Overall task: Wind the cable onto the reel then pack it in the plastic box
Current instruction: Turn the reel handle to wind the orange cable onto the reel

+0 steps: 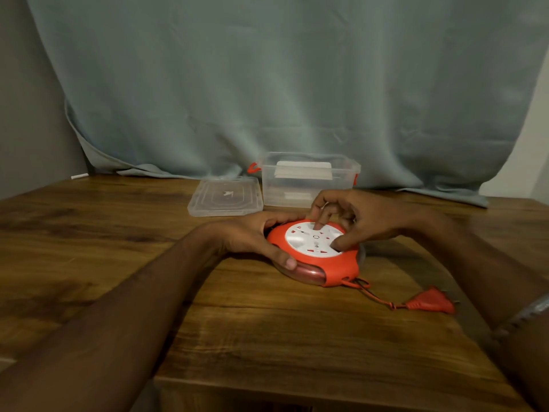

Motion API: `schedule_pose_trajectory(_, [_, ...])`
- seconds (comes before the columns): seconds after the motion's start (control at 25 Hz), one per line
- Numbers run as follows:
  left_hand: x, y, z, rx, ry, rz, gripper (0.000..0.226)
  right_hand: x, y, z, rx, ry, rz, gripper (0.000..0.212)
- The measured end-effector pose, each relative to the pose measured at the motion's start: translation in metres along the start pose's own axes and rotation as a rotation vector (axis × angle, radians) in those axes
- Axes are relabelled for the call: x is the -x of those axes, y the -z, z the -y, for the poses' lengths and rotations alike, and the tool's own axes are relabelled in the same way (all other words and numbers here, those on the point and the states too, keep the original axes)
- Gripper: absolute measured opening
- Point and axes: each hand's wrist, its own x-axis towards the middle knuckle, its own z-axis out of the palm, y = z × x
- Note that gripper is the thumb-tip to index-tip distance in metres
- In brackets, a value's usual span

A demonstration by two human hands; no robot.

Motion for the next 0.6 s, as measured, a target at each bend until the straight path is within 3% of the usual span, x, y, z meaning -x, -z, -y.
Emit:
schedule_pose_trajectory(0.16, [0.002, 0.000, -0.003, -0.011, 0.000, 0.015, 0.108, -0.002, -0.007, -0.004, -0.017, -0.029, -0.080, 0.069])
schedule_pose_trajectory(0.36, [0.002, -0.001, -0.002, 0.034, -0.015, 0.008, 0.101, -0.005, -0.018, 0.010, 0.075, -0.008, -0.140, 0.046])
schedule_pose_trajectory(0.6, [0.000, -0.001, 0.002, 0.031, -0.043, 0.001, 0.113, -0.006, -0.021, 0.019, 0.214, 0.024, -0.153, 0.047])
